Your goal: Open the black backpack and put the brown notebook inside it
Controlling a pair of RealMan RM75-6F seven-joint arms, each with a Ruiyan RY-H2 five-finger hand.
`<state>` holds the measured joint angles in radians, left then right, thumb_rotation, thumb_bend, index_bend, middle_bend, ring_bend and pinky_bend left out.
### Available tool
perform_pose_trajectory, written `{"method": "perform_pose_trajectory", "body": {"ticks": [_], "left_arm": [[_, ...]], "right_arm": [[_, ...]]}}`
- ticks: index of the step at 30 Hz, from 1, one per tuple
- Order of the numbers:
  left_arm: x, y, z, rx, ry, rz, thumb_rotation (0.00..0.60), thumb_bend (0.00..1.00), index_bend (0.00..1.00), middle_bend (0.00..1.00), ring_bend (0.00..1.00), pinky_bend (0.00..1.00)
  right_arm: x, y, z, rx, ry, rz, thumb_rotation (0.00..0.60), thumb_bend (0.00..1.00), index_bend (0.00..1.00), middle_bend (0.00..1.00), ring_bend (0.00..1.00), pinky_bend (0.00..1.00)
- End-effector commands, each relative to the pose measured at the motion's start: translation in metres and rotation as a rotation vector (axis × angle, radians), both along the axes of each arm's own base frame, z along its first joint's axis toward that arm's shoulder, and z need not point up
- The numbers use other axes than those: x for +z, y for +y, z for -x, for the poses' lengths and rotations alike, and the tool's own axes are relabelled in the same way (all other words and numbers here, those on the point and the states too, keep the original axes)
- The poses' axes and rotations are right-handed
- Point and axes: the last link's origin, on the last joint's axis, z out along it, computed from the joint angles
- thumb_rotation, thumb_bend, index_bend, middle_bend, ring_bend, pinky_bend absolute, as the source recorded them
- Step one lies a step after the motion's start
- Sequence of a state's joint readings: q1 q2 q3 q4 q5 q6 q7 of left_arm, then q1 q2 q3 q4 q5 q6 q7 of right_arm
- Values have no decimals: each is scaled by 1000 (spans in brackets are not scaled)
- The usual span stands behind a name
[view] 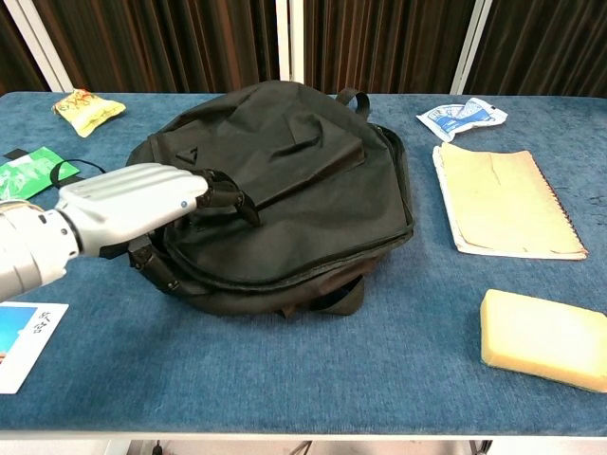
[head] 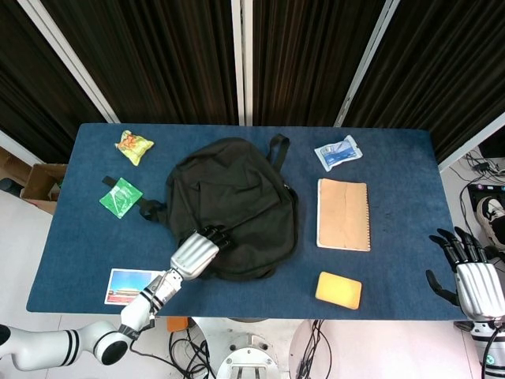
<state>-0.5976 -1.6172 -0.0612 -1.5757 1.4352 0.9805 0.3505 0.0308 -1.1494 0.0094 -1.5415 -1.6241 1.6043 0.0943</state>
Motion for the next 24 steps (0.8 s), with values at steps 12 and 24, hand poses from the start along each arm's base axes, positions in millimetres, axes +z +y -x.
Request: {"method": "perform_pose_trajectory", "body": {"ticks": [12, 24], "left_arm": [[-5, 14, -22, 21, -175, -66, 600, 367, 439, 472, 304, 263], [-1, 38, -29, 313, -583, -94, 600, 526, 665, 711, 566, 334]], "right_arm": [[-2, 0, 3, -10, -5, -6, 600, 294, 227, 166, 43, 152], [-9, -41, 14, 23, 85, -142, 600, 331, 226, 166, 44, 153]]}}
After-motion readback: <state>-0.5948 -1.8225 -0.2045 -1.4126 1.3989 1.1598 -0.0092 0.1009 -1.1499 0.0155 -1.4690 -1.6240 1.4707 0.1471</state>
